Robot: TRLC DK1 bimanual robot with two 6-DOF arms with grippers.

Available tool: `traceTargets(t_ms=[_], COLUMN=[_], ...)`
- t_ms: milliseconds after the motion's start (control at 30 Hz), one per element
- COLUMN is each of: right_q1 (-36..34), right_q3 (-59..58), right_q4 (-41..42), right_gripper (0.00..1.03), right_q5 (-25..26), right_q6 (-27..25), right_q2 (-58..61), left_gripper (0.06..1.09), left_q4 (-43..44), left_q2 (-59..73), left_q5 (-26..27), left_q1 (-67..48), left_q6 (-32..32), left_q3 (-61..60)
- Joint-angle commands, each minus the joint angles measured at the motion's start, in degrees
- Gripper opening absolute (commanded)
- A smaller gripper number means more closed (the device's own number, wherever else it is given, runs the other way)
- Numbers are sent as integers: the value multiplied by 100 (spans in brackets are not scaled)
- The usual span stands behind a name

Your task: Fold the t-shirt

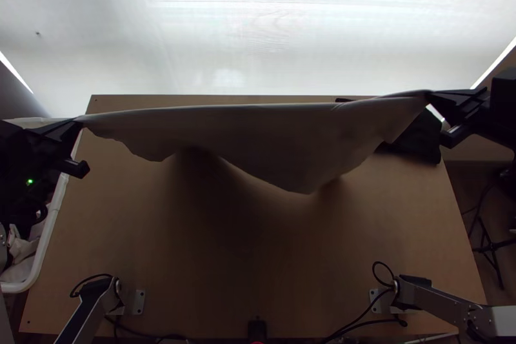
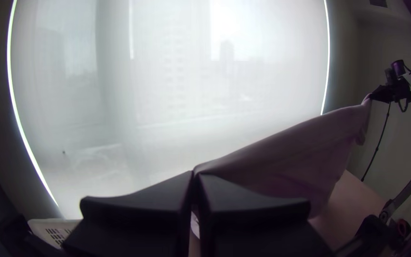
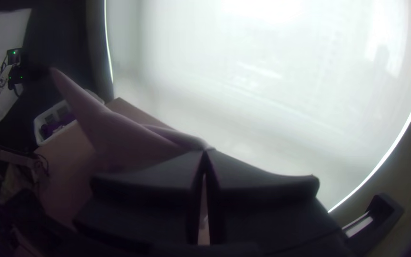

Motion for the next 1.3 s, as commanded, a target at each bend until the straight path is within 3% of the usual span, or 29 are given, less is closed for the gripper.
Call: traceTargets(t_ms=[0, 100, 300, 633, 1100, 1267], right_q1=[28, 36, -87, -60, 168, 581], right_q3=[648, 815, 1852, 1211, 1281, 965], right_q4=[1084, 1488, 1154, 1338, 1681, 960], right_gripper=[3, 3, 3, 3, 3, 3], right_q5=[736, 1017, 1070, 1061, 1000, 965], right_q6=[40, 14, 155, -56, 190, 287], right_q2=[-534, -806, -1096, -2643, -2722, -2485], left_gripper=[10, 10, 10, 10, 10, 10], left_q4=[-91, -179, -461, -742, -1357, -2016], left_q2=[26, 52, -247, -994, -924, -809], left_q5=[67, 94, 85, 67, 164, 261], left_q1=[56, 65, 91, 82, -410, -585], left_q6=[-244, -226, -6, 161, -209, -376], left_q3=[1184, 1509, 1720, 2098, 2660, 2370])
